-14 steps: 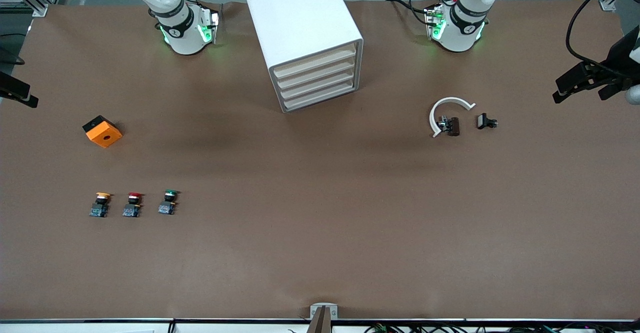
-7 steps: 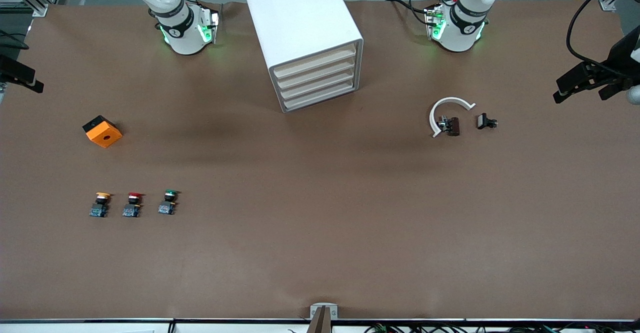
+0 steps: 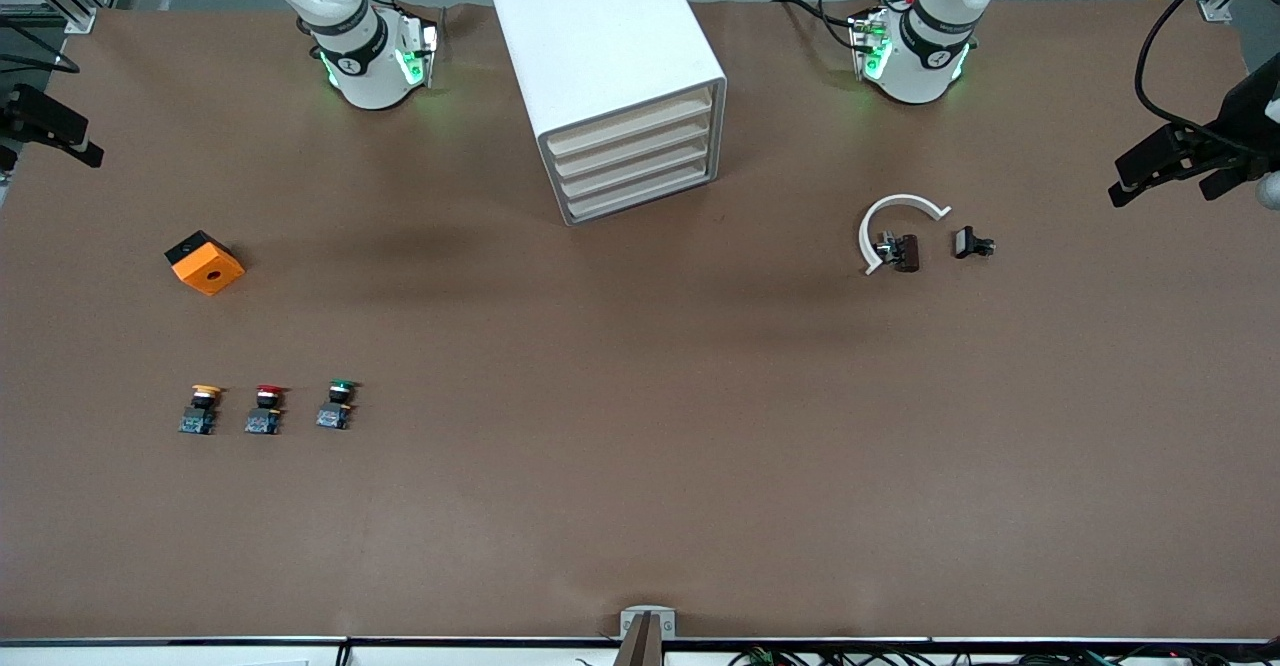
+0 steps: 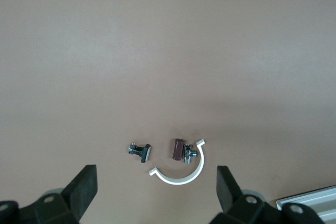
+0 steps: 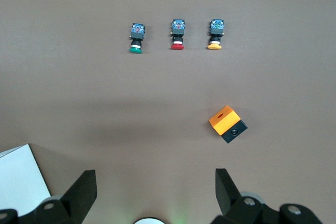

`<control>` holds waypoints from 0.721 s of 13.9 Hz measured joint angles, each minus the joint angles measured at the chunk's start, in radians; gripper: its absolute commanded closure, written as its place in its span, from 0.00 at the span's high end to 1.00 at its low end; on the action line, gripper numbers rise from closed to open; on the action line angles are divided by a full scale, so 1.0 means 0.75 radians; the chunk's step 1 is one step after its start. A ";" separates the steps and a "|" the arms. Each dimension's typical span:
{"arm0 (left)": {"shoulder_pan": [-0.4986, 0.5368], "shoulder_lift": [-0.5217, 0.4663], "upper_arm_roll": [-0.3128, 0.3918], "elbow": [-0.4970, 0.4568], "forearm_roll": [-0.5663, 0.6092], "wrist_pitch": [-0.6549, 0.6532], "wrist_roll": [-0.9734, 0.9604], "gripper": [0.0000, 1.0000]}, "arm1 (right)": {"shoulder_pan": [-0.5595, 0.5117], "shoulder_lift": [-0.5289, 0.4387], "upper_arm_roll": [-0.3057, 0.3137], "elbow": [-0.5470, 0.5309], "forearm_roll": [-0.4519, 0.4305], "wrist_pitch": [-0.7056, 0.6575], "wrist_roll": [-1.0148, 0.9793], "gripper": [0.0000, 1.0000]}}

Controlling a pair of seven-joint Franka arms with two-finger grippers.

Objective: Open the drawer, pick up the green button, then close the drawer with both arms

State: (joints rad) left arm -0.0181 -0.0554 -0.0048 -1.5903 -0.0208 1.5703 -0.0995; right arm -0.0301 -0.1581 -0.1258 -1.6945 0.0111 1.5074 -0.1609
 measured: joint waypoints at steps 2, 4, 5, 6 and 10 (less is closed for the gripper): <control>0.001 0.000 0.000 0.000 0.000 0.000 0.000 1.00 | 0.001 -0.007 0.002 -0.005 0.000 0.003 -0.001 1.00; 0.003 0.000 0.001 0.000 0.000 0.000 0.000 1.00 | 0.001 -0.008 0.003 -0.005 0.000 0.004 -0.001 1.00; 0.003 0.000 0.001 0.000 0.000 0.000 0.000 1.00 | 0.001 -0.008 0.003 -0.005 0.000 0.006 -0.002 1.00; 0.003 0.000 0.001 0.000 0.000 0.000 0.000 1.00 | 0.001 -0.008 0.003 -0.005 -0.001 0.007 -0.002 1.00; 0.003 0.000 0.002 0.000 0.000 0.000 0.000 1.00 | 0.001 -0.010 0.003 -0.005 -0.001 0.012 -0.002 1.00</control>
